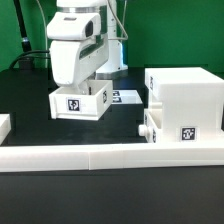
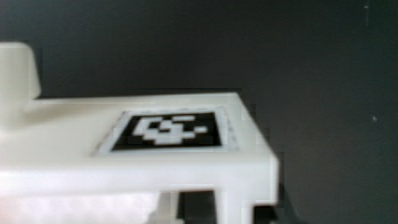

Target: Assemble drawer

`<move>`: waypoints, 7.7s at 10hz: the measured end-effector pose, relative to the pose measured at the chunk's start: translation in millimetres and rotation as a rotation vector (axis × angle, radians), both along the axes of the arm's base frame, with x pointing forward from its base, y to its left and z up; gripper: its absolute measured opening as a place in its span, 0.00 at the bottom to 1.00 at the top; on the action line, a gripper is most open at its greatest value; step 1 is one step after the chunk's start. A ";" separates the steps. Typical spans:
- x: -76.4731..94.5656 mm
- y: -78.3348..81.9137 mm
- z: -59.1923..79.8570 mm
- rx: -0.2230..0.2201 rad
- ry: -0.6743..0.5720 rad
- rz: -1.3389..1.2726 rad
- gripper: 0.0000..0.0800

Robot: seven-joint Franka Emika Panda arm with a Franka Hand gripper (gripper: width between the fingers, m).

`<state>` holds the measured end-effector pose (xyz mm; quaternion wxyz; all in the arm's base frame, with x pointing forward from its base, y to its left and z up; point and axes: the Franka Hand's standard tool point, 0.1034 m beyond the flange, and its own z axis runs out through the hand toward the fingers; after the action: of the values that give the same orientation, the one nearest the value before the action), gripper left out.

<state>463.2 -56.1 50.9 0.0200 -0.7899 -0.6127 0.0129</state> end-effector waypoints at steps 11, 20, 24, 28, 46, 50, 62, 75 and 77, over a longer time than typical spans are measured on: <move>49.5 1.8 6.3 -0.009 -0.039 0.152 0.05; 66.4 35.8 2.4 -0.010 -0.065 0.222 0.05; 71.0 48.5 3.3 -0.010 -0.071 0.192 0.05; 69.3 51.8 0.6 -0.007 -0.065 0.197 0.05; 74.9 62.3 4.4 -0.015 -0.056 0.166 0.05; 75.5 66.3 3.8 -0.014 -0.062 0.196 0.05; 74.0 62.4 1.8 -0.020 -0.078 0.198 0.06; 73.9 62.7 1.2 -0.019 -0.080 0.202 0.06; 73.2 63.7 0.6 -0.023 -0.083 0.216 0.06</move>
Offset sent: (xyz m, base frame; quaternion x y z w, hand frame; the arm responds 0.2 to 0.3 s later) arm 0.0446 0.0067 0.0071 0.0122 -0.0116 -0.0686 0.9975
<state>536.4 7.6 51.4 -0.0159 -0.7192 -0.6945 -0.0105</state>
